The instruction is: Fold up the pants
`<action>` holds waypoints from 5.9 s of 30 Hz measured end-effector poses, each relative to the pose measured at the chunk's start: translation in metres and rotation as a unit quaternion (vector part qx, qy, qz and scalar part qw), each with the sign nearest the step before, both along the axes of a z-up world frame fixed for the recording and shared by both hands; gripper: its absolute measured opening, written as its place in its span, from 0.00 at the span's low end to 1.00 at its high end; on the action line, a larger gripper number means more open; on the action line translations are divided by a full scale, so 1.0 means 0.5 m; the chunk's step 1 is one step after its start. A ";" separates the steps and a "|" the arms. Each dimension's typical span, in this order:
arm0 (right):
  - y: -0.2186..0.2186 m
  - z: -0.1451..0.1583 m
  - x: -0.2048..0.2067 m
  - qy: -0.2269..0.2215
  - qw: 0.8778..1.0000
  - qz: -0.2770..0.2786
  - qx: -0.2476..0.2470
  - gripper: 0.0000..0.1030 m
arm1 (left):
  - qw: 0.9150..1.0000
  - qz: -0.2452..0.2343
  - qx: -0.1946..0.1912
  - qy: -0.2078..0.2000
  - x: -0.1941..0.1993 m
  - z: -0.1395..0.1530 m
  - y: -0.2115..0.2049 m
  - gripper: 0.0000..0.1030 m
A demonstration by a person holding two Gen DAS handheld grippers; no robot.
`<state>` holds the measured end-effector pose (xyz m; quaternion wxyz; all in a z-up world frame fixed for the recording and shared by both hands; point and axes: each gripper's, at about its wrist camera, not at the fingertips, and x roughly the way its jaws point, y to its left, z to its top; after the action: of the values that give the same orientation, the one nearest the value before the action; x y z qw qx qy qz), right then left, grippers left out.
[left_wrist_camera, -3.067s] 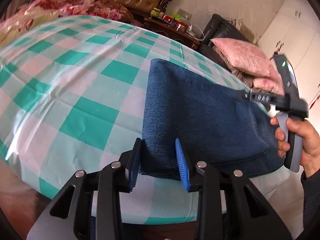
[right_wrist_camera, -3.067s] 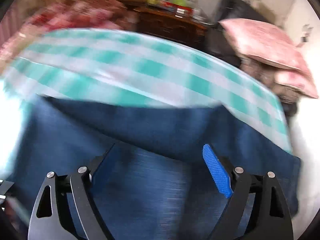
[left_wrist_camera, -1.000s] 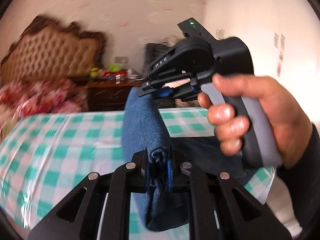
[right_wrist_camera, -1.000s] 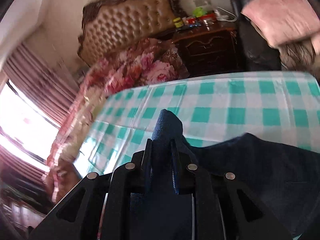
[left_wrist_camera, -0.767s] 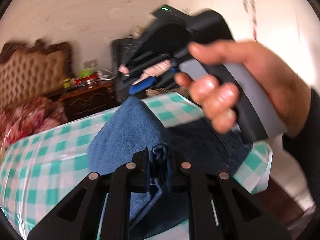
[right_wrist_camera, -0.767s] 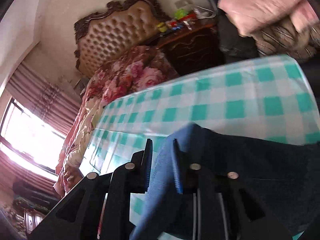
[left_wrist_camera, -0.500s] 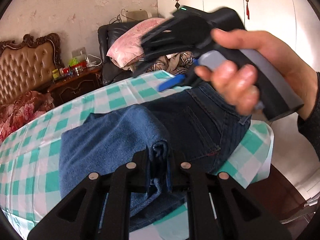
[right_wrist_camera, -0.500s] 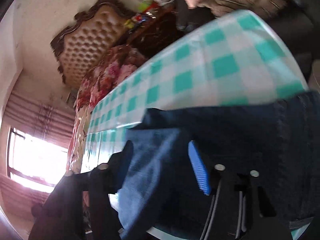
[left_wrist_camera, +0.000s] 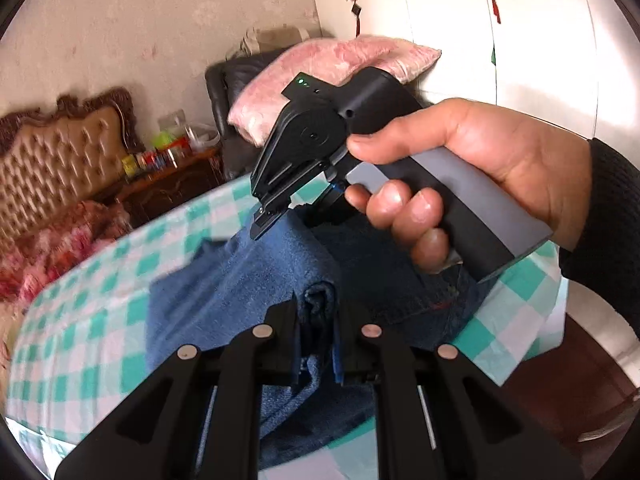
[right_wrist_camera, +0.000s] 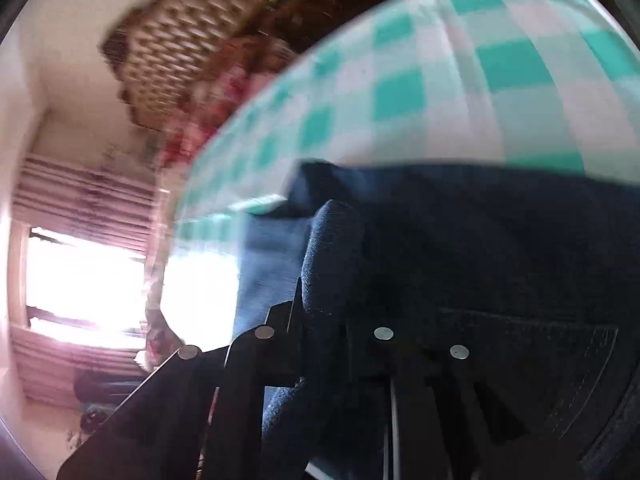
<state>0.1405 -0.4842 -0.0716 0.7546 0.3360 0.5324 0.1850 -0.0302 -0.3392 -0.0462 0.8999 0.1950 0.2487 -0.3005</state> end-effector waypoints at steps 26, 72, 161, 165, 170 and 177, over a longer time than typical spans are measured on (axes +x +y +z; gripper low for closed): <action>-0.348 0.063 -0.114 -0.064 0.989 -0.053 -0.121 0.11 | 0.991 -0.127 0.035 -0.020 -0.066 -0.070 -0.395 0.11; -0.185 -0.030 -0.355 -0.006 0.861 -0.232 -0.453 0.21 | 0.964 -0.049 0.002 0.260 0.260 -0.135 -0.154 0.55; -0.009 0.176 -0.493 -0.056 0.820 -0.299 -0.485 0.78 | 0.979 0.030 -0.062 0.191 0.085 0.073 0.115 0.98; -0.009 0.174 -0.493 -0.055 0.820 -0.298 -0.486 0.78 | 0.979 0.030 -0.062 0.192 0.087 0.071 0.115 0.98; -0.012 0.172 -0.492 -0.055 0.821 -0.299 -0.484 0.78 | 0.979 0.029 -0.061 0.194 0.089 0.069 0.115 0.98; -0.014 0.169 -0.490 -0.054 0.821 -0.298 -0.483 0.78 | 0.979 0.028 -0.060 0.193 0.087 0.068 0.110 0.98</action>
<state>-0.1045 -0.4912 0.0128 0.8663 0.0600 0.3854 -0.3121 0.0132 -0.2844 -0.0122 0.8531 0.0723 0.4046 -0.3212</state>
